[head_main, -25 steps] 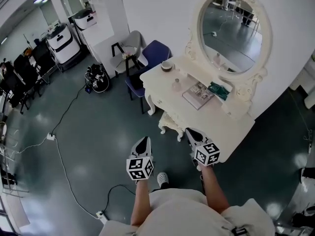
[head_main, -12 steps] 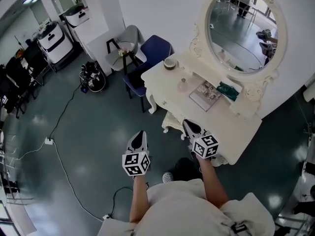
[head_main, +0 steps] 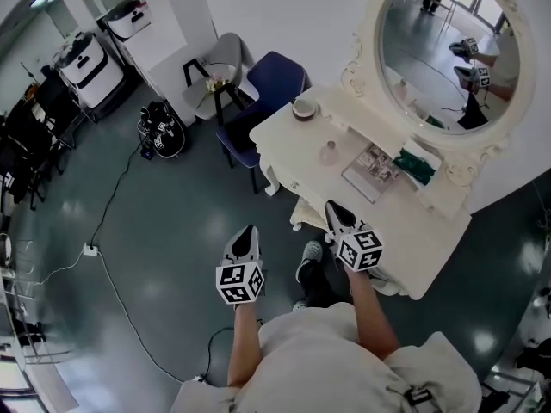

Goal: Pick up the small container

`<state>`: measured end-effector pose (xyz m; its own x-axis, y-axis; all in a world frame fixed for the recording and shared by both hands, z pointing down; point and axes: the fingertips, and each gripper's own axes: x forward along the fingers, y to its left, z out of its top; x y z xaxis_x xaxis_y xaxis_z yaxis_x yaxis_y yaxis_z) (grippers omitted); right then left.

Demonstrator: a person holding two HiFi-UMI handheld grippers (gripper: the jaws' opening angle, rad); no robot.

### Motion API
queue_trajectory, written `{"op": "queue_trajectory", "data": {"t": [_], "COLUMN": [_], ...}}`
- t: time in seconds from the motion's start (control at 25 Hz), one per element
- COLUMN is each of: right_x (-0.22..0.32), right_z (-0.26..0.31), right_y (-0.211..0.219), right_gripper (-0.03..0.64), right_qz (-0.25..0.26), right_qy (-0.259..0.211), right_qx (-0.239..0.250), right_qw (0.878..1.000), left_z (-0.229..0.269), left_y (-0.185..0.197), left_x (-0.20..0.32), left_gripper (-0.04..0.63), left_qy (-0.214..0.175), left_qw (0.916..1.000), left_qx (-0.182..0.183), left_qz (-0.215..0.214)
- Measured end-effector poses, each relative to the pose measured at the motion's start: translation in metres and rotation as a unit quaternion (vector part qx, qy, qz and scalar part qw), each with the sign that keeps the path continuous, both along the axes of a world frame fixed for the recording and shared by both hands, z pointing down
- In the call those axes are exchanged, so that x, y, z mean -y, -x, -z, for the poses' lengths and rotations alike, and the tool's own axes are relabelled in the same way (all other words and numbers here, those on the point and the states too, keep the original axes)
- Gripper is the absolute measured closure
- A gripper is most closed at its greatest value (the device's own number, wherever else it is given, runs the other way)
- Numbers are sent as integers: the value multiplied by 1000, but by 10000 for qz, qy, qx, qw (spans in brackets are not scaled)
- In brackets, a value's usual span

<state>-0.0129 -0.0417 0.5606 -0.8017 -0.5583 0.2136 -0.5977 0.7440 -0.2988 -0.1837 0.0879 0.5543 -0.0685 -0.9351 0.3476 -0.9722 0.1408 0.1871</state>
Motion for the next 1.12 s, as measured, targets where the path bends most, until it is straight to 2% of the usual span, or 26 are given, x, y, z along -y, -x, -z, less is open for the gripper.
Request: {"op": "queue_trajectory", "data": {"t": [0.2, 0.44, 0.68, 0.92, 1.12], "right_x": [46, 106, 159, 200, 220], "right_z": [8, 30, 31, 31, 23], "right_y": [23, 30, 37, 46, 47], "right_gripper": [600, 600, 600, 600, 600], "right_qz": [-34, -153, -267, -245, -223], "right_qy": [-124, -404, -463, -539, -463], "right_qx": [-121, -252, -238, -226, -161], "right_qw": [9998, 9987, 9983, 9980, 9986], "left_z": [10, 28, 29, 30, 23], "left_y": [22, 28, 38, 39, 38], "left_x": [62, 133, 191, 240, 259], "left_gripper": [568, 568, 567, 568, 567], "left_qy": [-64, -209, -284, -362, -293], "left_qw": [9999, 9991, 9985, 9970, 9964], "left_qx": [-8, 66, 80, 146, 210], "left_qz": [-98, -357, -456, -670, -763]}}
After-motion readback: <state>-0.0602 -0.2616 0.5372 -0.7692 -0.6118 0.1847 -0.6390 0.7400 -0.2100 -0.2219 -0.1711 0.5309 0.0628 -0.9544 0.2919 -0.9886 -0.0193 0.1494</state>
